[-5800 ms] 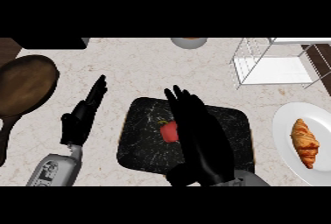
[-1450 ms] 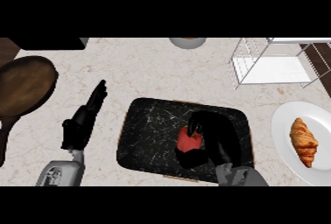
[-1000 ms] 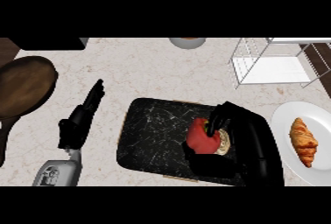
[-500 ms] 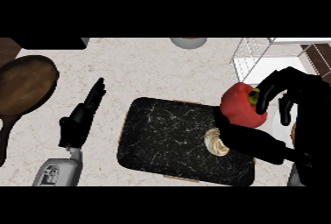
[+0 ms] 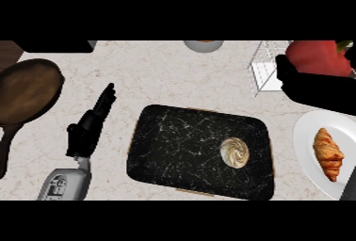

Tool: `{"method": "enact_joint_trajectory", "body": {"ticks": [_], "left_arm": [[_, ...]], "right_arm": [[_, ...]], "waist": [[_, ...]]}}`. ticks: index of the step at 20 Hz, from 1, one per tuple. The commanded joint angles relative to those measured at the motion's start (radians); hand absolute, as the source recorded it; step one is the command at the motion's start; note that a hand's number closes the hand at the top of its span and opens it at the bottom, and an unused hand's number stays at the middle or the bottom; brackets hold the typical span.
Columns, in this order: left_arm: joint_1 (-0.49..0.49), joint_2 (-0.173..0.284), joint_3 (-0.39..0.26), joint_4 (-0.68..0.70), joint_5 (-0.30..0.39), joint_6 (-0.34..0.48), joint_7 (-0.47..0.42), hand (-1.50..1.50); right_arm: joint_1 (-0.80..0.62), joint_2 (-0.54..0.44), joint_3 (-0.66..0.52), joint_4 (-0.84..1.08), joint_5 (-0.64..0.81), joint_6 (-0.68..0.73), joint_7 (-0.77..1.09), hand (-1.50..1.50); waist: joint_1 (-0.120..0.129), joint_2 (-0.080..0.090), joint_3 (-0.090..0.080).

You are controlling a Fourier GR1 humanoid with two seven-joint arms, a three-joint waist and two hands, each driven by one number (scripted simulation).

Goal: Pick the bell pepper from the tray and place it in the tiered shelf

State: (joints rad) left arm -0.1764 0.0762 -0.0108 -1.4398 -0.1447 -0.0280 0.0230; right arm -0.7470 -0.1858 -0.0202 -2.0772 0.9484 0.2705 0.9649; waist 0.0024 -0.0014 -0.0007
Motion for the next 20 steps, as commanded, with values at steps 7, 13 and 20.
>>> {"method": "enact_joint_trajectory", "body": {"ticks": [7,13,20], "left_arm": [[-0.002,0.011,0.020,0.028,0.006,-0.012,-0.039,0.00],[-0.062,-0.032,-0.009,0.052,-0.037,0.035,0.018,0.00],[-0.067,-0.025,-0.004,-0.003,-0.026,0.023,0.063,0.00]], "right_arm": [[-0.114,-0.143,-0.178,0.227,-0.024,-0.059,-0.115,1.50],[-0.208,-0.203,-0.178,0.393,-0.011,-0.107,-0.192,1.50],[-0.164,-0.214,-0.145,0.475,0.052,-0.222,-0.286,1.50]], "waist": [[0.000,0.002,0.000],[0.003,0.004,0.000],[0.002,0.002,0.001]]}}
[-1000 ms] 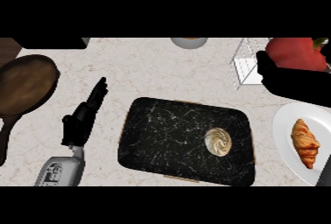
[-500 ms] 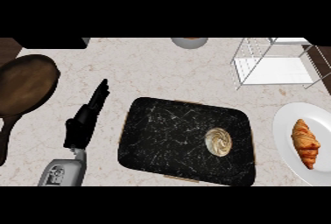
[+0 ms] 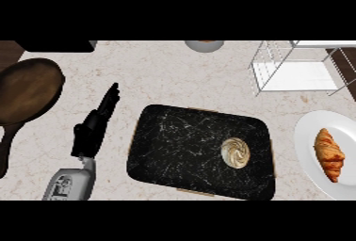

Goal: Pick the bell pepper from the tray and place it in the tiered shelf

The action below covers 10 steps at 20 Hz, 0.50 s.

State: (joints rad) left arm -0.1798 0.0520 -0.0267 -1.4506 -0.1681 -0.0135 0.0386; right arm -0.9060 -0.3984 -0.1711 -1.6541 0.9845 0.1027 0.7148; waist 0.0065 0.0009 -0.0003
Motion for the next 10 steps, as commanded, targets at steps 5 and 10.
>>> {"method": "enact_joint_trajectory", "body": {"ticks": [5,10], "left_arm": [[0.010,-0.013,-0.026,-0.035,-0.022,0.008,0.013,0.00],[-0.024,0.014,0.018,-0.008,0.002,-0.007,0.016,0.00]], "right_arm": [[-0.057,-0.030,0.041,0.283,0.109,-0.195,-0.160,1.50],[-0.046,-0.043,-0.018,0.429,0.046,-0.330,-0.329,1.50]], "waist": [[0.011,0.003,0.000],[0.005,0.002,0.000]]}}
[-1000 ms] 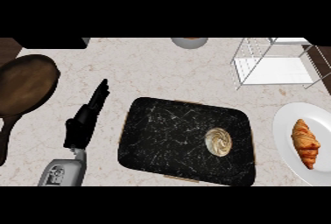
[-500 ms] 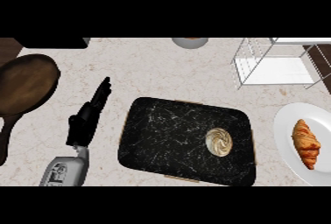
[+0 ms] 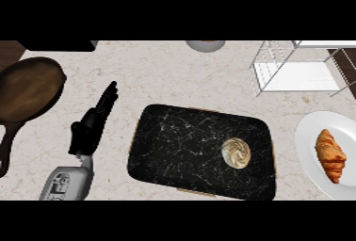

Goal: Pick the bell pepper from the tray and place it in the tiered shelf

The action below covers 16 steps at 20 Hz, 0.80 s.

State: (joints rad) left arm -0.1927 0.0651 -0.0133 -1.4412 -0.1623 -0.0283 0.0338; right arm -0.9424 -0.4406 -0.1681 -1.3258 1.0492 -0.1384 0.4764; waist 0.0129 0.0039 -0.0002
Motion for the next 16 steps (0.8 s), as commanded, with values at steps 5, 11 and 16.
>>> {"method": "enact_joint_trajectory", "body": {"ticks": [5,11,16], "left_arm": [[-0.014,0.009,0.011,0.033,0.013,-0.021,-0.021,0.00],[0.027,-0.024,-0.029,-0.020,-0.034,0.028,0.005,0.00],[0.047,-0.012,-0.025,-0.063,-0.018,0.006,0.028,0.00]], "right_arm": [[-0.041,0.076,-0.150,0.154,-0.178,-0.245,-0.143,1.50],[-0.062,-0.004,-0.215,0.349,-0.293,-0.281,-0.360,1.50],[-0.093,-0.025,-0.220,0.458,-0.329,-0.303,-0.434,1.50]], "waist": [[0.008,0.006,0.002],[0.003,-0.001,0.001],[0.002,-0.002,0.001]]}}
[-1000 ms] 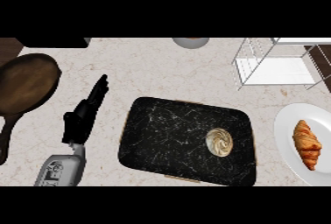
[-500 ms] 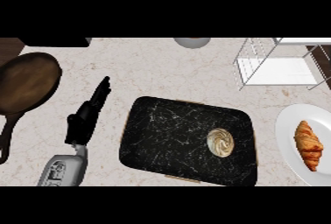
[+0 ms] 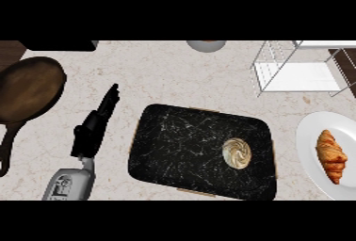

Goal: Pick the bell pepper from the tray and place it in the tiered shelf

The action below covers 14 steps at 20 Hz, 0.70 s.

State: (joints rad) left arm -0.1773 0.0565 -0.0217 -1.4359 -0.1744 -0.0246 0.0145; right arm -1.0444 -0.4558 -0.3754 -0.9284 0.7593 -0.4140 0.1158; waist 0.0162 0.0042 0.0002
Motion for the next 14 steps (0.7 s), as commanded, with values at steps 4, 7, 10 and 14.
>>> {"method": "enact_joint_trajectory", "body": {"ticks": [4,7,10,14], "left_arm": [[0.028,-0.008,-0.017,-0.039,-0.013,0.010,0.003,0.00],[0.004,-0.012,0.000,-0.022,-0.002,0.013,0.030,0.00],[0.021,0.007,0.020,0.011,0.020,-0.013,-0.047,0.00],[0.029,-0.015,-0.010,-0.025,-0.009,0.011,0.006,0.00]], "right_arm": [[-0.010,-0.100,0.033,0.160,0.177,-0.074,0.157,1.50],[0.026,-0.118,0.008,0.138,0.159,-0.089,0.173,-1.50],[0.030,-0.115,0.008,0.166,0.152,-0.116,0.171,-1.50],[-0.007,-0.084,-0.029,0.169,0.061,-0.133,0.144,-1.50]], "waist": [[0.005,-0.001,-0.002],[-0.012,-0.004,-0.001],[-0.009,-0.003,-0.001],[-0.005,-0.002,0.000]]}}
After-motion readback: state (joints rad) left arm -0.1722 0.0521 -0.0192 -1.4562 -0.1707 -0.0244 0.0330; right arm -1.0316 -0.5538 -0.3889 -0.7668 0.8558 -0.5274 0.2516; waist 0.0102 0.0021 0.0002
